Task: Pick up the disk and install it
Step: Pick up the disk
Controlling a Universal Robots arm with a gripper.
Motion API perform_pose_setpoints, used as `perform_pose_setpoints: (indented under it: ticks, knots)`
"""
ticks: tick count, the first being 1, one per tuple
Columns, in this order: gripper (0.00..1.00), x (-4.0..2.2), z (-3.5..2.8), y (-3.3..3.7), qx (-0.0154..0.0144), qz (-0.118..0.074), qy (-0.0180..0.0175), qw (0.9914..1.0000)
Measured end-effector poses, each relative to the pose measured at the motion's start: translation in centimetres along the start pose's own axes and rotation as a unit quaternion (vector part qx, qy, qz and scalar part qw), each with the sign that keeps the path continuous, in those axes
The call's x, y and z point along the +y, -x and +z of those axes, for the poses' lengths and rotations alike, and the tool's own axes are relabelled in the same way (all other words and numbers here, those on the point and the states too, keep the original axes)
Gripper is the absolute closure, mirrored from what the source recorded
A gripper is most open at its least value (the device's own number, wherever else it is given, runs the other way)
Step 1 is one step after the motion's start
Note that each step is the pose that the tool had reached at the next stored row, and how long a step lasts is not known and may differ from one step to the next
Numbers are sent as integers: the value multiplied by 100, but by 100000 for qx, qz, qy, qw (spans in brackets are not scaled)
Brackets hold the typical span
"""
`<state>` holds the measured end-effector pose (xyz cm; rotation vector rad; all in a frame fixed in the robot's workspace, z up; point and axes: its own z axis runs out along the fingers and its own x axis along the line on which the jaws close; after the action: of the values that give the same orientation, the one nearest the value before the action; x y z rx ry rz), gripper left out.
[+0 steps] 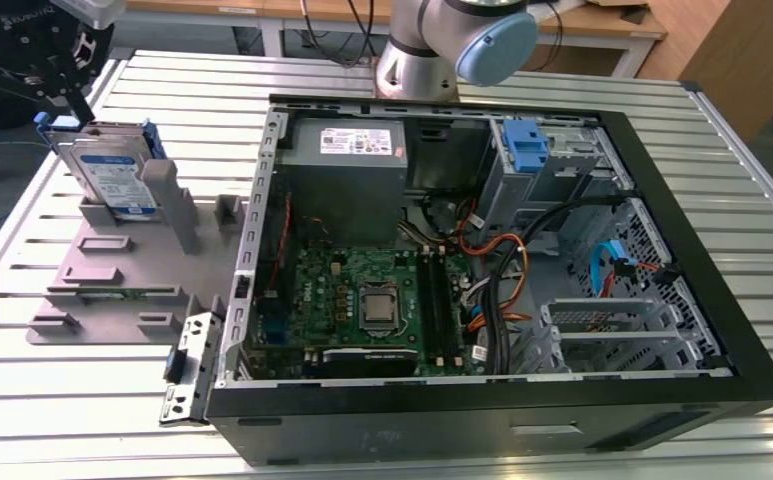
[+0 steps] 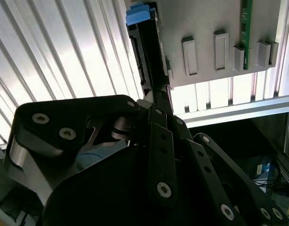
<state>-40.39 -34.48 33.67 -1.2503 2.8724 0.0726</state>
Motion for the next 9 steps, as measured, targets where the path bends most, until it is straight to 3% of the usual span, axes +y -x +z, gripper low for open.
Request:
perform_pose_setpoints:
  ticks: [4,9]
  knots:
    - [89,0,0,0,9,-246,5,100000]
    - [89,0,0,0,171,-4370,112,99904]
